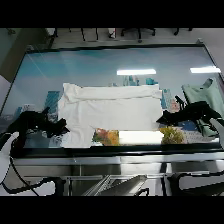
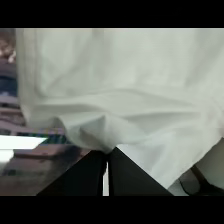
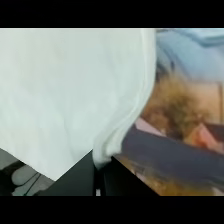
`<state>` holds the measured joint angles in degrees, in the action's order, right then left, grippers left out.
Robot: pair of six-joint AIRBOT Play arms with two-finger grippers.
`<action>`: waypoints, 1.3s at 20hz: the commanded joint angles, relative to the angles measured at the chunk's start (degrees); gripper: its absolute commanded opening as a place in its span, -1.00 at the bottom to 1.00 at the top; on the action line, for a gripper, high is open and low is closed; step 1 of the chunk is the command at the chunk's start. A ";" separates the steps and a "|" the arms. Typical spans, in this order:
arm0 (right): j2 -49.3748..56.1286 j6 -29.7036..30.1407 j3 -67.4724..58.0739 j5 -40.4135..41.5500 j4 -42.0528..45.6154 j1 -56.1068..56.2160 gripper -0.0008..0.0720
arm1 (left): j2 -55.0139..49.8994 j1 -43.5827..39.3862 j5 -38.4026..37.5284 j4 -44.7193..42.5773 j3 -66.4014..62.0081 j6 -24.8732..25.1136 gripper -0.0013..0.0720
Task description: Fold the shirts.
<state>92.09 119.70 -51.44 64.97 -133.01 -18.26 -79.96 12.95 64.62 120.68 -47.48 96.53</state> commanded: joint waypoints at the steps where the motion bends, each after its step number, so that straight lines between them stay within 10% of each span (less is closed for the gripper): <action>1: -0.24 1.20 0.02 1.31 -1.53 1.38 -0.92 | 3.67 -0.02 4.35 0.31 -3.50 -0.15 -0.91; 15: -13.16 -16.44 -0.11 12.17 21.62 -3.80 -0.93 | 27.19 2.43 20.11 -12.44 4.15 -5.70 -0.91; 26: -3.50 -14.97 -20.26 -8.00 13.16 7.41 -0.92 | -6.71 -7.15 7.39 -5.14 -34.07 -7.10 -0.91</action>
<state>84.60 105.16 -66.52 61.80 -119.02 -12.88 -77.54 7.64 75.07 114.74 -72.93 90.48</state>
